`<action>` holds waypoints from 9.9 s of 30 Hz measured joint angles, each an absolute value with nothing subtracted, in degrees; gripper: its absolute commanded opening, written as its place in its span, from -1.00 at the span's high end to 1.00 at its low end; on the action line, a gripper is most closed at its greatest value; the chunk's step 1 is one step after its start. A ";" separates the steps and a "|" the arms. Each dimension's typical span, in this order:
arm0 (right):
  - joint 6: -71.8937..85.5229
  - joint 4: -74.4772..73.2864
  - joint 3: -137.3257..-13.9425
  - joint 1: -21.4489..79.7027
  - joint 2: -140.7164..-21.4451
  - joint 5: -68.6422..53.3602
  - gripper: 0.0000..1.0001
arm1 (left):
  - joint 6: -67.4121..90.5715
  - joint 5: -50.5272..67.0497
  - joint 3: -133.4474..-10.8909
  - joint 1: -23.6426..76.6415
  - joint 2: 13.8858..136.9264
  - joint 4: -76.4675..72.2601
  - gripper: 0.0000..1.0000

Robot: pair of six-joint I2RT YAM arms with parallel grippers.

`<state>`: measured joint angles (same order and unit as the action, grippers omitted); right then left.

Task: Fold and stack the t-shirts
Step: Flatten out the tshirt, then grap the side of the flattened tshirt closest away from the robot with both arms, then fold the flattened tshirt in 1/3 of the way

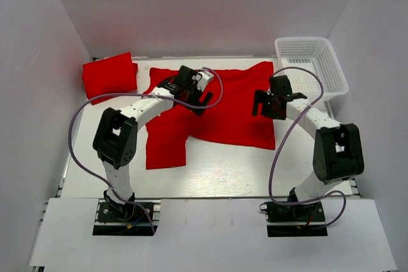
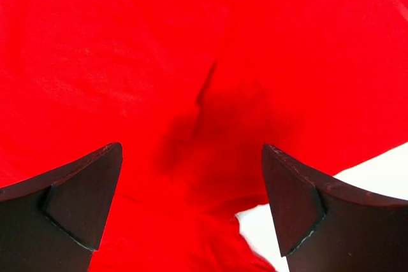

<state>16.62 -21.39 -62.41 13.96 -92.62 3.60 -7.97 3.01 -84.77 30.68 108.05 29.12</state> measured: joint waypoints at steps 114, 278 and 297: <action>22.39 -24.75 -62.19 13.52 -90.13 2.26 -0.81 | 8.08 -1.52 -97.82 17.50 103.83 20.21 -0.99; 30.76 -49.74 -60.60 13.26 -80.93 20.69 1.00 | 27.92 -3.09 -72.05 17.41 79.53 41.93 1.00; 29.32 -44.62 -70.17 10.11 -94.32 22.79 1.00 | 18.96 -15.49 -85.38 17.32 99.44 33.41 1.00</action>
<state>29.32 -44.62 -70.17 10.11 -94.32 22.79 18.96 -15.49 -85.38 17.32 99.44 33.41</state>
